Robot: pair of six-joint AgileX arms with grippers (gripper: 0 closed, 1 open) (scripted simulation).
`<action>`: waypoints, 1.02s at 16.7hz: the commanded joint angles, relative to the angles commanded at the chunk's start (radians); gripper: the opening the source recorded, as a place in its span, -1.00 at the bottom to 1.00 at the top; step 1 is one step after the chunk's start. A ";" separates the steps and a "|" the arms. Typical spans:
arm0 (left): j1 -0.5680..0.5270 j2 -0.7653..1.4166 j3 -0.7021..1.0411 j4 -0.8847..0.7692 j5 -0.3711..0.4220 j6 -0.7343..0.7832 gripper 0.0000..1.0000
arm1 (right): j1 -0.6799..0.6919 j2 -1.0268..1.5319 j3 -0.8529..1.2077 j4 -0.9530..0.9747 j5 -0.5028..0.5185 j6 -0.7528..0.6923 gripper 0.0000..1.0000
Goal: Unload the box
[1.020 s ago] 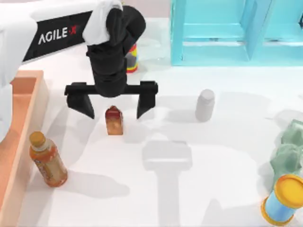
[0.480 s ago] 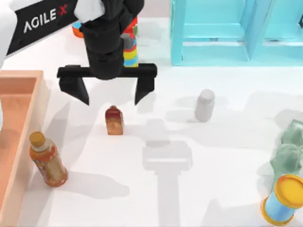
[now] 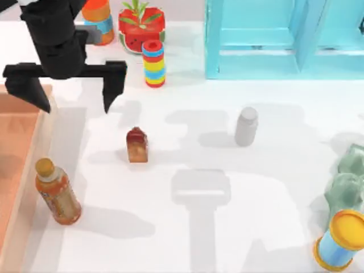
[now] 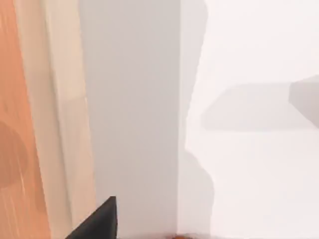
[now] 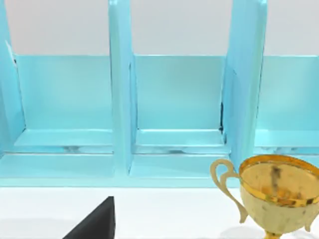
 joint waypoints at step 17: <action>0.432 -0.111 -0.137 0.026 0.000 0.430 1.00 | 0.000 0.000 0.000 0.000 0.000 0.000 1.00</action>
